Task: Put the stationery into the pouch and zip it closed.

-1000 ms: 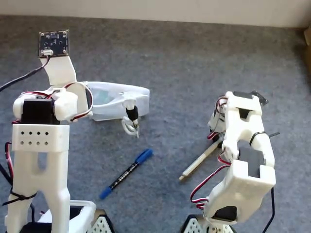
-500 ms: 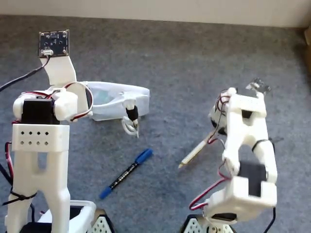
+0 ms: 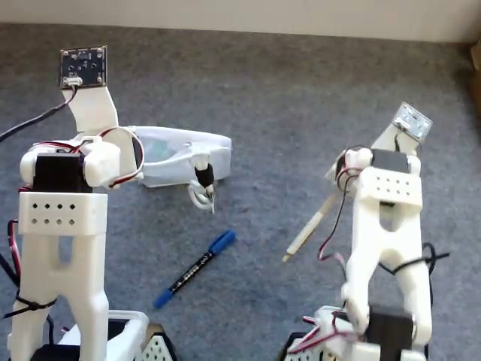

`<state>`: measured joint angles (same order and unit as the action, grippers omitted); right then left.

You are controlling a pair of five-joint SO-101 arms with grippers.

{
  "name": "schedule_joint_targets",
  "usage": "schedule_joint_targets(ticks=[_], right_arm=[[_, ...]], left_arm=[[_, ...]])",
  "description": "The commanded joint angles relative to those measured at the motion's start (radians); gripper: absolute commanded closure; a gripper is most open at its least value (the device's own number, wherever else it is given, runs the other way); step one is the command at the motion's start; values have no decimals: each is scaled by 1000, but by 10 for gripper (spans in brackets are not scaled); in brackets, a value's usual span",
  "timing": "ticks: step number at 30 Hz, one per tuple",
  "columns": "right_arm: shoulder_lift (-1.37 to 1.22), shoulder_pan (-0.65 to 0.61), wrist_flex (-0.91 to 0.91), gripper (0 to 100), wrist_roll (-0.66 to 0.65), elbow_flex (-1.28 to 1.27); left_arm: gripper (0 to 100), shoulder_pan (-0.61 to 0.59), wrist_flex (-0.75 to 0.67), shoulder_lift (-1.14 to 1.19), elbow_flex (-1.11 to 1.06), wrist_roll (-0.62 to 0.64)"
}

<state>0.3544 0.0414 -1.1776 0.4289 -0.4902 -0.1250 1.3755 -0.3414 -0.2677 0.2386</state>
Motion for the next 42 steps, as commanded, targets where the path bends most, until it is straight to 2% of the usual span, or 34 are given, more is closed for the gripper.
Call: schedule_joint_targets(ticks=[1,10,22,24,27,33,42], right_arm=[[160,-81,13,994,-26,-30],[458,-251,27,994,-28,-130],[716,-443,266,994,-34,-254],[725,-470,266,994,-92,-251],[727,-483,268,994,-146,-249],[731,-503,308,994,-155,-193],[727,-529,478,994,-155,-62]], left_arm=[[994,-24,-21,39,-68,8],[994,-24,-21,39,-68,8],[994,-24,-21,47,-70,8],[994,-24,-21,47,-70,8],[994,-24,-21,47,-70,8],[994,-24,-21,47,-70,8],[994,-22,-21,47,-70,8]])
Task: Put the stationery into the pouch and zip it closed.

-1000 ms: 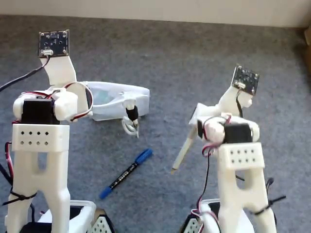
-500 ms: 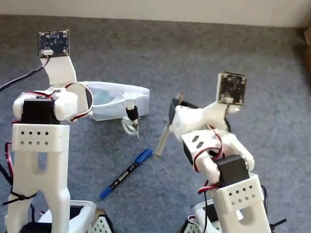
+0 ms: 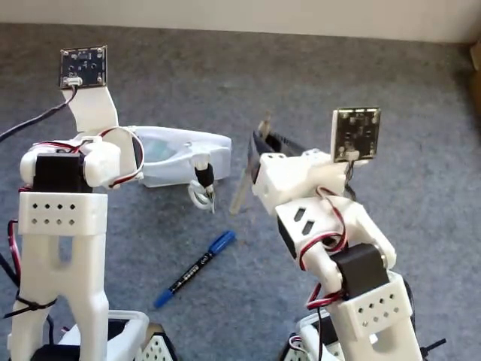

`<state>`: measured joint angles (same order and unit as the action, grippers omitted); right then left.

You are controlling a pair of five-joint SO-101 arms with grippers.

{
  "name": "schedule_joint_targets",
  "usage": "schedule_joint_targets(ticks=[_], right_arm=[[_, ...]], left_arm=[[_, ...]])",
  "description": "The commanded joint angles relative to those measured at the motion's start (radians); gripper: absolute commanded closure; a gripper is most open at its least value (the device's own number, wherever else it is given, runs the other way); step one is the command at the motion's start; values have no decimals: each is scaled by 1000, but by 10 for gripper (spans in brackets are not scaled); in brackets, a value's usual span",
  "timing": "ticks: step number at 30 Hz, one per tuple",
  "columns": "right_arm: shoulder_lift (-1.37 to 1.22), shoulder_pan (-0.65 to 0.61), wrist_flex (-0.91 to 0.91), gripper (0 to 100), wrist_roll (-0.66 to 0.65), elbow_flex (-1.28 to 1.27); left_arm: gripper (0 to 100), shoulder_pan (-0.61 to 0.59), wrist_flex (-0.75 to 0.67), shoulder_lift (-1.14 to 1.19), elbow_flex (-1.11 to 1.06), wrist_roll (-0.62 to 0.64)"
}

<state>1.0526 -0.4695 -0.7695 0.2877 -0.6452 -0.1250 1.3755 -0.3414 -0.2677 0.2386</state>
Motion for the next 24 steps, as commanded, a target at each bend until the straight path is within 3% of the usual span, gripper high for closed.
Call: schedule_joint_targets(ticks=[1,13,16,20,24], right_arm=[[28,-27,85,994,-14,107],[25,-239,116,994,-18,363],[25,-288,130,994,-115,394],[24,-357,283,994,-242,389],[33,-363,360,994,-287,326]], left_arm=[[994,-22,-21,47,-70,8],[994,-22,-21,47,-70,8],[994,-21,-21,47,-70,8],[994,-18,-21,48,-70,8],[994,-18,-52,45,-90,9]])
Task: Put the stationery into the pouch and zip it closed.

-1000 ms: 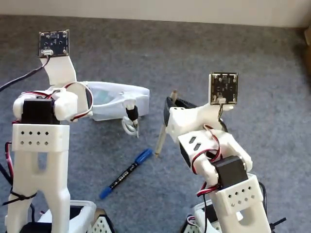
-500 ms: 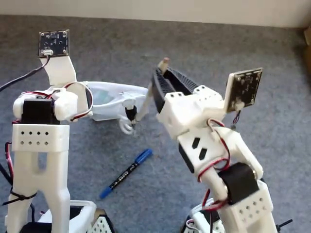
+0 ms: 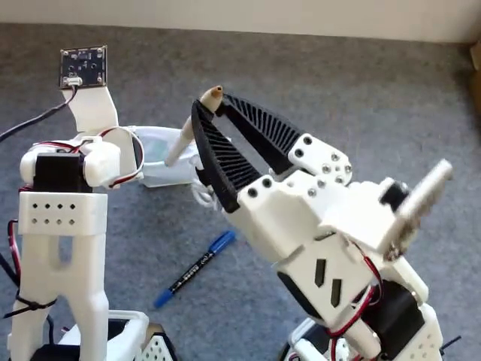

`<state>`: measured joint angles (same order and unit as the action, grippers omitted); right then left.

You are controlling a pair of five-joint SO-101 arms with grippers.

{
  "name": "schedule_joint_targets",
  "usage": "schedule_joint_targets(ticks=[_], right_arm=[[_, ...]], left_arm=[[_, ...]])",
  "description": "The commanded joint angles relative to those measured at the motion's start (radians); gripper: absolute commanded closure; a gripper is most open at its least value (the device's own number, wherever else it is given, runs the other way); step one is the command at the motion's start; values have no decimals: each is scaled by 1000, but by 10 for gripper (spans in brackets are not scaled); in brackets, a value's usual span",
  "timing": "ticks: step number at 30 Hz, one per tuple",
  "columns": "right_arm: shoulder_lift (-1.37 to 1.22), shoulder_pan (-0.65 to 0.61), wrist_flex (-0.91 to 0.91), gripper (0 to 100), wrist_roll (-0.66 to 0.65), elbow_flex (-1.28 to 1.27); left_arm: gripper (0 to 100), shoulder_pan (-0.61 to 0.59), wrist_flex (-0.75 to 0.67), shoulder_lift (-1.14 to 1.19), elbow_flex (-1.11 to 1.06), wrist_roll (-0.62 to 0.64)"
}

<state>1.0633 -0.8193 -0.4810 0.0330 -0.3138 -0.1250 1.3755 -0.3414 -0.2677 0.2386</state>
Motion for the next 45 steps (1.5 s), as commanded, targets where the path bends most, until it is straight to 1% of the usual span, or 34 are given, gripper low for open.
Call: schedule_joint_targets(ticks=[1,3,7,10,18,25,30,32,34,36,40,45], right_arm=[[22,-13,73,994,-32,-24],[16,-12,87,994,-43,-65],[15,-12,225,994,-84,-165],[15,-15,288,994,-97,-217],[12,-12,308,994,-97,-255],[-133,-8,300,994,-98,-254],[-196,47,298,994,-100,-246],[-196,50,291,994,-144,-249],[-196,44,234,994,-218,-246],[-200,42,156,994,-256,-246],[-196,38,65,994,-267,-245],[-203,38,56,994,-267,-245]], left_arm=[[994,-18,-71,42,-102,9],[993,-18,-100,39,-122,9],[993,-18,-101,39,-122,9],[993,-18,-100,39,-124,9],[993,-21,-100,39,-125,9],[993,-18,-100,39,-125,9],[993,-21,-100,39,-125,9],[993,-21,-100,39,-124,9],[993,-21,-100,39,-124,9],[993,-18,-100,39,-125,9],[993,-18,-100,39,-125,9],[993,-18,-100,39,-125,9]])
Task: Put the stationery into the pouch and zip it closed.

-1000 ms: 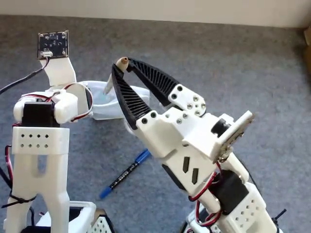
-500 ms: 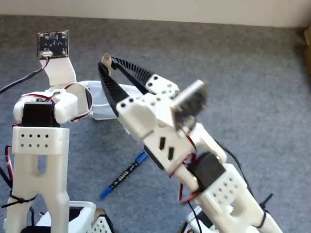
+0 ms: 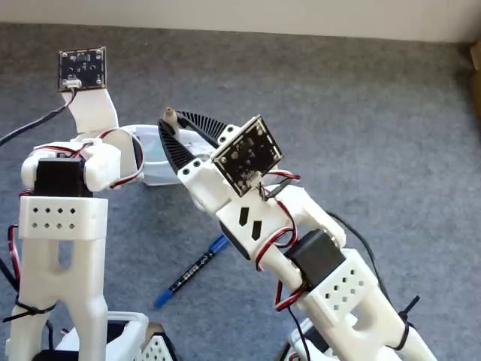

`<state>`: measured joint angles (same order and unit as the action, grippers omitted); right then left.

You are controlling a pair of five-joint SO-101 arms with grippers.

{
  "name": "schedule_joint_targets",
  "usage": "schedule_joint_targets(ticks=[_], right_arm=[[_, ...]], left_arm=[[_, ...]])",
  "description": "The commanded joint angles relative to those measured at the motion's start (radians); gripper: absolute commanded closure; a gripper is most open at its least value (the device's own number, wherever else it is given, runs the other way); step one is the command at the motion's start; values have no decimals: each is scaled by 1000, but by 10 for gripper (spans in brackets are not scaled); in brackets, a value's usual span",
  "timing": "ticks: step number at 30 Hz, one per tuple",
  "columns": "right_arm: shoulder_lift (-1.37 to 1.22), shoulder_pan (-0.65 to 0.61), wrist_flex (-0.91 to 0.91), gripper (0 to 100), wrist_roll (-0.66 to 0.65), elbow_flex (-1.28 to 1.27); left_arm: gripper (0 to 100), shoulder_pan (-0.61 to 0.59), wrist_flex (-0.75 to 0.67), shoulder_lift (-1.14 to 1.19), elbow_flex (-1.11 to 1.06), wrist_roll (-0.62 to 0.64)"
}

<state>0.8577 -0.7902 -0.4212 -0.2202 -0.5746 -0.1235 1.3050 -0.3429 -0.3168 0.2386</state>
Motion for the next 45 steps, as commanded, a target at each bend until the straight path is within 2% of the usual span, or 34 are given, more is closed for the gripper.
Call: schedule_joint_targets(ticks=[1,9,13,17,24,32,45], right_arm=[[2,8,-5,994,-14,16],[2,8,-5,994,-15,13],[2,7,-5,994,-121,7],[1,-22,-10,994,-143,7],[2,-51,-124,994,-146,16],[2,-51,-125,850,-140,13],[8,-51,-125,850,-140,8]], left_arm=[[993,-21,-29,41,-76,9],[993,-22,-29,41,-76,9],[993,-22,-29,41,-76,9],[993,-22,-32,41,-76,9],[993,-22,-32,41,-76,9],[993,-22,-31,41,-77,9],[993,-21,-31,41,-79,9]])
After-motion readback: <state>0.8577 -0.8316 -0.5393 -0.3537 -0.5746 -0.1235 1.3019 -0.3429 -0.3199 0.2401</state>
